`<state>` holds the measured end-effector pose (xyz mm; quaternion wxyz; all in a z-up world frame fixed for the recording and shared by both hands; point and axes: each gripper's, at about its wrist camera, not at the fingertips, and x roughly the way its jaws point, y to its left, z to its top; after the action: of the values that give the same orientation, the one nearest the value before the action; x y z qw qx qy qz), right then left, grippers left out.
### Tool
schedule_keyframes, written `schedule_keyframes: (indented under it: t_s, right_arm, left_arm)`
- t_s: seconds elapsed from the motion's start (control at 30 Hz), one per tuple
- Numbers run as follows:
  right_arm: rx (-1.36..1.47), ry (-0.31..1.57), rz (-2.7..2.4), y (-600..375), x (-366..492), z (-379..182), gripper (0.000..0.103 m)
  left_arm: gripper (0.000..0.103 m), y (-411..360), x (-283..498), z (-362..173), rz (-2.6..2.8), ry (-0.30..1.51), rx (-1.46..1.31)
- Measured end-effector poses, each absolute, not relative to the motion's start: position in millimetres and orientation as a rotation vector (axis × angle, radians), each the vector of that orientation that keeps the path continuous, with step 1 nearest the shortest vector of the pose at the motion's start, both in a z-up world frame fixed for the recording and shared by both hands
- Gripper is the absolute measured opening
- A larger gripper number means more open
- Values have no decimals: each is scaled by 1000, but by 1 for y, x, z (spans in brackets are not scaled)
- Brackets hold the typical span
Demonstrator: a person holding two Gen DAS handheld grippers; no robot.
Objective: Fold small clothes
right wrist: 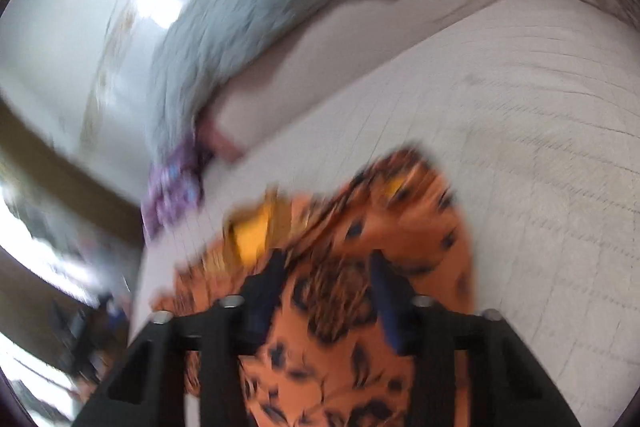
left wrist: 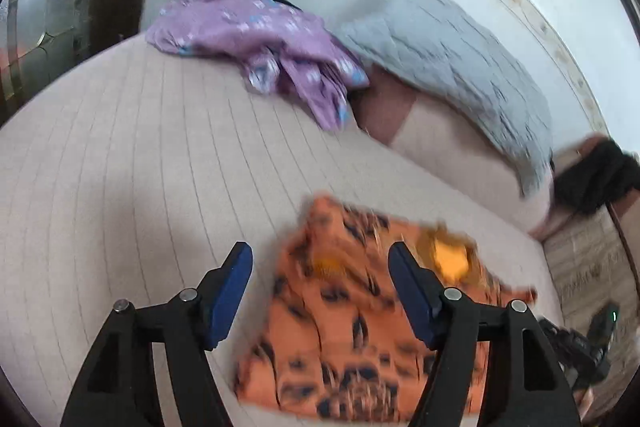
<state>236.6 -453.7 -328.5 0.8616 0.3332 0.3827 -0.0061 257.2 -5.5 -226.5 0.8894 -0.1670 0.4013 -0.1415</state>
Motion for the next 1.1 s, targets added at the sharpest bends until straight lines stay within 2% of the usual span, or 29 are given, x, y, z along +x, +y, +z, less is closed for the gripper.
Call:
schedule_keyframes:
  t_s: [0.1,0.2,0.3,0.47,0.6,0.7,0.93,1.1]
  right_arm:
    - [607,884,79,-403,250,-340,39]
    - [559,940,170,-346,277,-357,39]
    - [530,973,192,-312,310,-371,39]
    - [582,912,133,-315,382,-371,39]
    - [677,740,24,-347,406,-356,39]
    - [695,689,18,-358,387,-342,39]
    - [548,744,-107,-392,277,-333,39]
    - [514,808,-175,-412,196,-336,40]
  left_arm:
    - [71,-24,240,-241,-287,852,-300]
    - [70,-50,255,-255,-261,929,-202]
    - [70,-46,276,-277,-283,991,-270]
    - [69,-36,303,-279,-319,970,-422]
    - [70,-22,302,-258,-291,890,-468]
    - [70,-17,305,-257,-215,912,-400]
    - [70,-17,295,-251,-138,924,-304]
    - [70,-54,274,-256,-133,933,-63]
